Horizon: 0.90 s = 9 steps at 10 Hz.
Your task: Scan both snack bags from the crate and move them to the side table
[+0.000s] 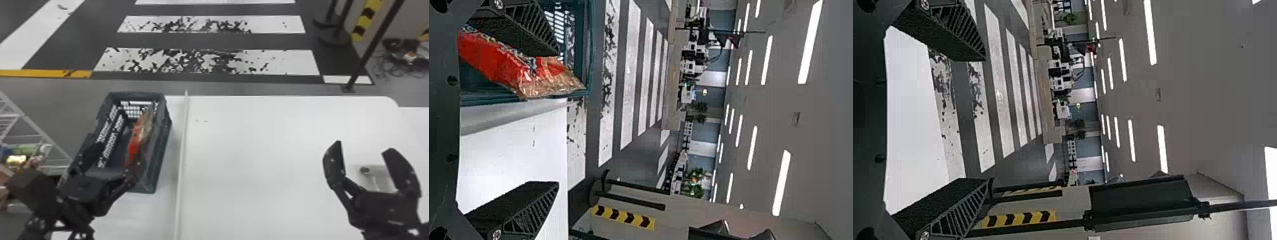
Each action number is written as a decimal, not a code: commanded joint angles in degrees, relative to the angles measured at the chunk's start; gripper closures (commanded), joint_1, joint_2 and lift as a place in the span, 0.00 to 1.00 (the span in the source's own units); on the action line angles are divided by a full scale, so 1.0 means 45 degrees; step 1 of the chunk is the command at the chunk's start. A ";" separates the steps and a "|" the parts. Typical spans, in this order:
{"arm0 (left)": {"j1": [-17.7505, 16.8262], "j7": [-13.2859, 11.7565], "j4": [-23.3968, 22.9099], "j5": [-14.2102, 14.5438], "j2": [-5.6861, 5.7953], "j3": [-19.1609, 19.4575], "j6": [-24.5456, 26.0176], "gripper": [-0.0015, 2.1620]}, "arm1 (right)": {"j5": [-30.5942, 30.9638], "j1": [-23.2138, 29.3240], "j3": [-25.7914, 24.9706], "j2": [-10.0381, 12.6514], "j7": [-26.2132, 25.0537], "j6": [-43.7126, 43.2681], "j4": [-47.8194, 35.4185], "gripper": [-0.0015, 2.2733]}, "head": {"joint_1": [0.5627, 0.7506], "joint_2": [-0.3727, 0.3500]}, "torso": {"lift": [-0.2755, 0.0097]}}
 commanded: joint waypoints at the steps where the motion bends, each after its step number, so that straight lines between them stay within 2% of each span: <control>1: -0.0078 -0.0011 0.0118 0.0081 -0.0016 0.0455 0.0040 0.03 | -0.0059 -0.0088 -0.0002 0.0011 0.0013 0.0267 0.0025 0.03 | 0.70 0.60 | 0.86; 3: -0.0683 -0.0147 0.0743 0.0374 -0.0036 0.1041 0.0352 0.03 | -0.0039 -0.0127 -0.0002 0.0011 0.0052 0.0463 0.0025 0.02 | 0.70 0.65 | 0.86; 4: -0.1464 -0.0147 0.1290 0.0374 -0.0056 0.1021 0.1290 0.03 | 0.0020 -0.0166 -0.0002 0.0011 0.0052 0.0502 0.0025 0.02 | 0.70 0.68 | 0.86; 6: -0.2929 -0.0147 0.2461 0.0159 -0.0212 0.0396 0.1758 0.03 | 0.0176 -0.0166 0.0037 0.0011 0.0130 0.0502 0.0025 0.03 | 0.70 0.71 | 0.86; 7: -0.3437 -0.0128 0.2813 0.0042 -0.0329 0.0025 0.2188 0.03 | 0.0176 -0.0186 0.0037 0.0011 0.0150 0.0541 0.0044 0.02 | 0.70 0.71 | 0.86; 9: -0.4296 0.0165 0.3477 -0.0544 -0.0641 -0.0697 0.2188 0.03 | 0.0195 -0.0186 -0.0002 0.0011 0.0169 0.0580 0.0044 0.02 | 0.70 0.66 | 0.86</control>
